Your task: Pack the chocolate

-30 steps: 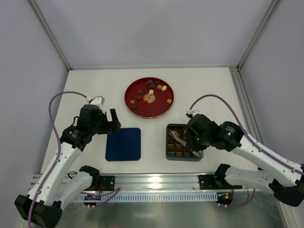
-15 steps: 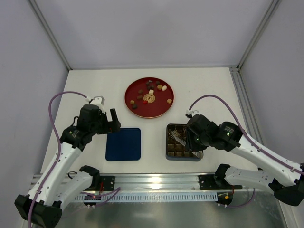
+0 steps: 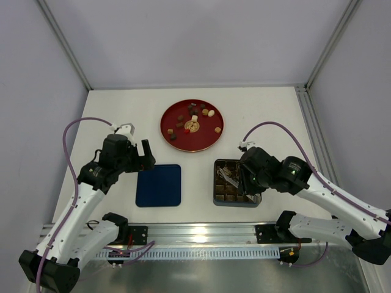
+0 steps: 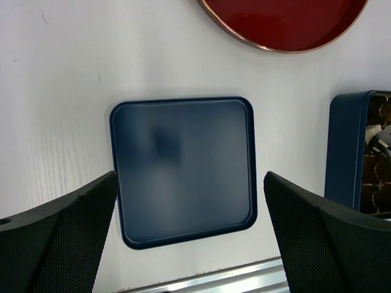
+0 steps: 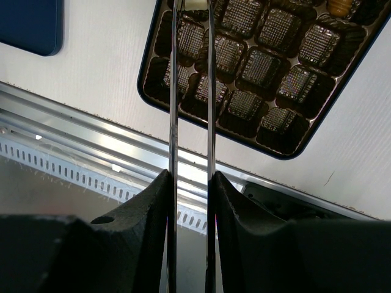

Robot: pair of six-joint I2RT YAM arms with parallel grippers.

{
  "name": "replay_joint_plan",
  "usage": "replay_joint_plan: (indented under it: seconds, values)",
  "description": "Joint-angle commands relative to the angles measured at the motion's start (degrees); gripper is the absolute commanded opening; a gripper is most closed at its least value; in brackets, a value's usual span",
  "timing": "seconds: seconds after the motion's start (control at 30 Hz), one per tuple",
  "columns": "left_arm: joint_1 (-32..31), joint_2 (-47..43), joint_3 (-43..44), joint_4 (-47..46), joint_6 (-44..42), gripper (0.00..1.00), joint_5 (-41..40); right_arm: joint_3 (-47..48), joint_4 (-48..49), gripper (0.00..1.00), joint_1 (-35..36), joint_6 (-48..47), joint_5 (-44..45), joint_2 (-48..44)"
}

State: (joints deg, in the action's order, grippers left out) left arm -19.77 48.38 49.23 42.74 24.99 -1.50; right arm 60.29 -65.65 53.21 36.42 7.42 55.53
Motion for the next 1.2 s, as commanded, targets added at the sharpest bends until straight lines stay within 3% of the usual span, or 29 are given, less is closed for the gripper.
replay_joint_plan:
  seconds: [0.0,1.17]
  values:
    - [-0.2,0.0,0.1,-0.7,-0.7,1.0,-0.5,0.4,2.0,0.36,0.4,0.8,1.0,0.2]
    - [-0.3,0.0,0.1,-0.7,-0.7,1.0,-0.7,1.5,2.0,0.39,0.6,0.5,1.1,0.5]
